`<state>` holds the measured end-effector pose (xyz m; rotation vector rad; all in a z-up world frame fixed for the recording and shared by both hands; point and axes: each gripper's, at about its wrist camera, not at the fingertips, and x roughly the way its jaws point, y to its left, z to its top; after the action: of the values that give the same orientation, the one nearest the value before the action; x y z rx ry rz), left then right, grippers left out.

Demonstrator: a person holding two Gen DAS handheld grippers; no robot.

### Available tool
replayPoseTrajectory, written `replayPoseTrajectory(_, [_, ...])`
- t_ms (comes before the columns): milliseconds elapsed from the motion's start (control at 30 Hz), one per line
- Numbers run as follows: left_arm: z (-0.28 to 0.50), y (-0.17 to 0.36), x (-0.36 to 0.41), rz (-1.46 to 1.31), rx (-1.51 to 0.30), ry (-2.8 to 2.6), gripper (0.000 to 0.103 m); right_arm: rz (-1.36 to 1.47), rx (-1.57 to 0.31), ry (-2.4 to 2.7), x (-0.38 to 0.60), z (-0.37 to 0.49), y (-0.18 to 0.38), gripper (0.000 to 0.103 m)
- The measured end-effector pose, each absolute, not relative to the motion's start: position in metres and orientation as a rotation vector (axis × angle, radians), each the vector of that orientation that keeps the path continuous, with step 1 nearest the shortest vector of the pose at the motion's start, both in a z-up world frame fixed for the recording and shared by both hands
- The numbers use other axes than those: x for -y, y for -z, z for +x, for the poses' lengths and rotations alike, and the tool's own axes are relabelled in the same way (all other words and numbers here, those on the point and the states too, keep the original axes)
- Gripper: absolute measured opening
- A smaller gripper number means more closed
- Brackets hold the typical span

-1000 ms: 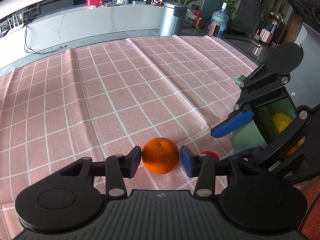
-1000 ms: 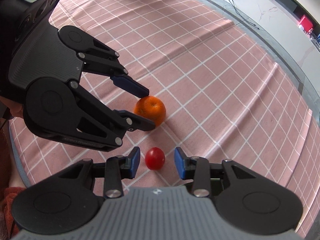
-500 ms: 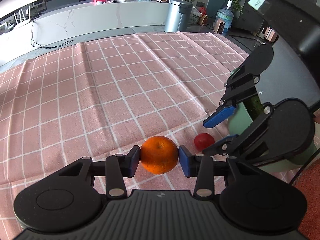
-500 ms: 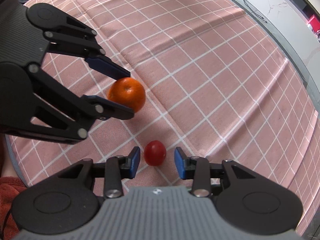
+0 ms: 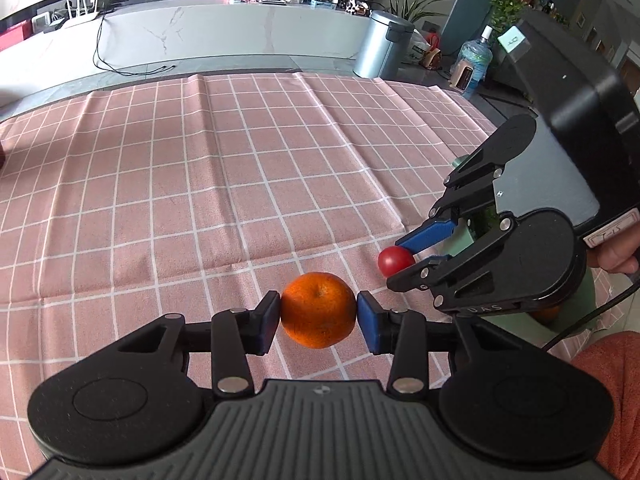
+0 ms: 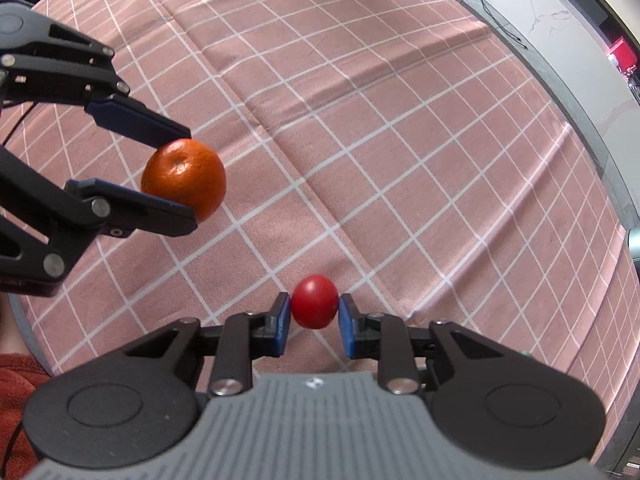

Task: Organize fruits
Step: 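Carry the mandarin and cherry tomato over the colander with both tools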

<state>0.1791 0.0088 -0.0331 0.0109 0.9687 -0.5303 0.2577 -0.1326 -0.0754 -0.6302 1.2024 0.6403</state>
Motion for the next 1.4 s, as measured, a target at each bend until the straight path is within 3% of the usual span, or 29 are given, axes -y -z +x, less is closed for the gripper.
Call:
replayPoseTrajectory(567, [0.12,-0.02,0.03,0.013,-0.881,0.543,0.047,-0.224,-0.99,-0.469,0.192,0.139,-0.012,0.021])
replayPoseTrajectory(967, [0.107,-0.015,0.117,0.141,-0.887,0.685,0.047,-0.125,-0.983,-0.274,0.259,0.09,0.006,0.021])
replayPoseTrajectory(1400, [0.134,0.012,0.142,0.161,-1.001,0.701,0.047,-0.085,-1.015,-0.29,0.28,0.105,0.027,0.021])
